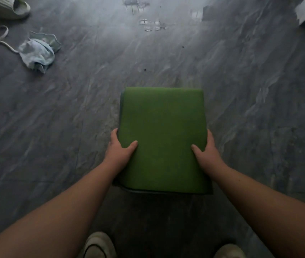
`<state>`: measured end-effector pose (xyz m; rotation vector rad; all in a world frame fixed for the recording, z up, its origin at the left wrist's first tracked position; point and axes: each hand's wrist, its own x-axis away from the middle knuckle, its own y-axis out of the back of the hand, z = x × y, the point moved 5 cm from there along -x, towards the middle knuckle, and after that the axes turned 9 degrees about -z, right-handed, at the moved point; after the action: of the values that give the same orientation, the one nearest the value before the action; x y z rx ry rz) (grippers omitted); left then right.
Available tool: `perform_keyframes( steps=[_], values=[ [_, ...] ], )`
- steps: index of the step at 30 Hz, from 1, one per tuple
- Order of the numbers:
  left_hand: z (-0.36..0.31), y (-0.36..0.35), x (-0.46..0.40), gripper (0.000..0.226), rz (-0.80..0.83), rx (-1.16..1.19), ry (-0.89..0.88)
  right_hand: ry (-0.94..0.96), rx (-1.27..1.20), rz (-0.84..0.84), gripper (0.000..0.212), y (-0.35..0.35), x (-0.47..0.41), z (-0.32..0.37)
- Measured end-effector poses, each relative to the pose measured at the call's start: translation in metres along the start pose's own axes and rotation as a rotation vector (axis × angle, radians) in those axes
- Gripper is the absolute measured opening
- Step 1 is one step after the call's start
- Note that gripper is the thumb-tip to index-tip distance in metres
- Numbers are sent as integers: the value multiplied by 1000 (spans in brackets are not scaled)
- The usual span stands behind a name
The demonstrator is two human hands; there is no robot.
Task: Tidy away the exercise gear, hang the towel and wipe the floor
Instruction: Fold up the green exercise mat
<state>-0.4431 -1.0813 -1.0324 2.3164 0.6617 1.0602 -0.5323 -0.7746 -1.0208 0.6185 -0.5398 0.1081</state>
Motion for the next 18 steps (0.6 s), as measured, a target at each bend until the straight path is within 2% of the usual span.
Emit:
perform_keyframes(
  steps=[6, 14, 18],
  values=[
    [-89, 78, 112, 93, -10, -51, -92, -49, -71, -70, 83, 90, 112, 68],
    [-265, 257, 309, 87, 30, 31, -164, -11, -133, -141, 78, 284, 292, 269],
    [-358, 351, 402, 85, 11, 78, -260, 33, -114, -172, 80, 383, 382, 369]
  ],
)
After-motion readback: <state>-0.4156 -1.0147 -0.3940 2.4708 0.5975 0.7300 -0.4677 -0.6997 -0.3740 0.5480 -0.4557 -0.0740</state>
